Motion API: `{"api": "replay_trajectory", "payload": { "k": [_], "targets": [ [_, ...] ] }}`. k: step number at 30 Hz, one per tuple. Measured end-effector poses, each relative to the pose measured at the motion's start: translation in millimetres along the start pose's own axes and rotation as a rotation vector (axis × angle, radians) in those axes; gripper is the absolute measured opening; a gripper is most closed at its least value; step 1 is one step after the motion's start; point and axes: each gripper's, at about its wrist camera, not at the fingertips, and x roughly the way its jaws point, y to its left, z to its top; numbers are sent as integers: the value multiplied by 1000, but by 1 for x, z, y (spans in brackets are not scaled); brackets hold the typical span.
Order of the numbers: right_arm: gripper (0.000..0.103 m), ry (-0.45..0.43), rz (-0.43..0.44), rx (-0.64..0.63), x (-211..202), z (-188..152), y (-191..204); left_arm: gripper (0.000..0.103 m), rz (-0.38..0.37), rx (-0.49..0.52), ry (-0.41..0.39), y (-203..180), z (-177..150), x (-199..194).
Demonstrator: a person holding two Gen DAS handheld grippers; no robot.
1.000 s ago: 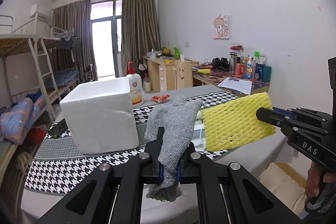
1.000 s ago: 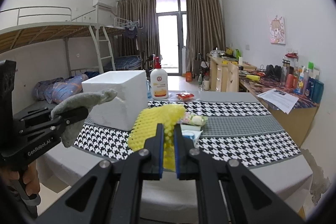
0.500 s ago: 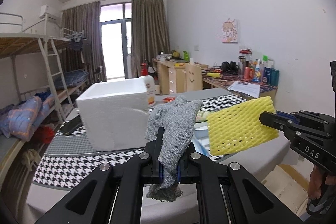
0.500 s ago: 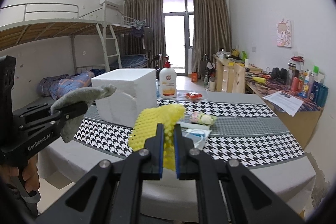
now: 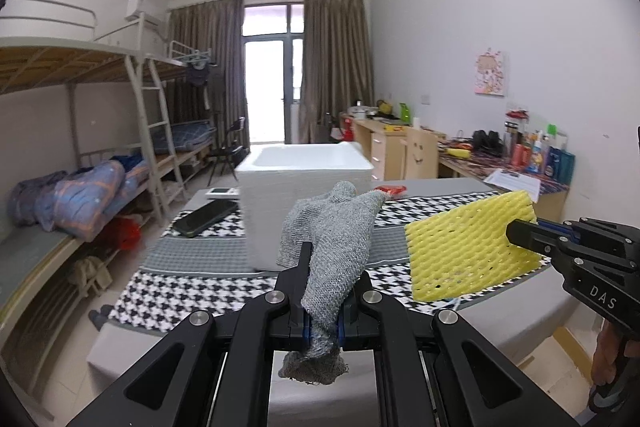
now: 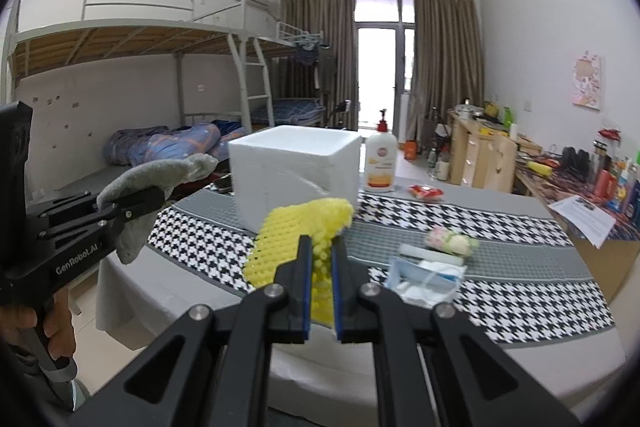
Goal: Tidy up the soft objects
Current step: 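Lift the grey sock and yellow mesh with both tools toward the foam box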
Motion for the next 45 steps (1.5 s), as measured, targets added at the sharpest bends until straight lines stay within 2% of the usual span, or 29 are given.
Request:
{"api": "replay_trajectory", "payload": {
  "k": [7,23,26,33,40,45],
  "targets": [
    [11,8,58,-14,10,5,14,9,31,-23,2,16,-2,-2],
    [11,11,32,-22,26,18,17,9,44,-30,1,23,4,8],
    [11,2,19,-22,28,23,18,9,54,-31,-2,23,6,10],
    [11,-41,-75,-4,30,30,18,9,88,-40,-5,20,11,20],
    [11,-67,-117,30,38,33,19,9,102,-61,-13,21,15,31],
    [11,-49,-115,33,50,35,20,9,99,-49,-9,19,19,40]
  ]
}}
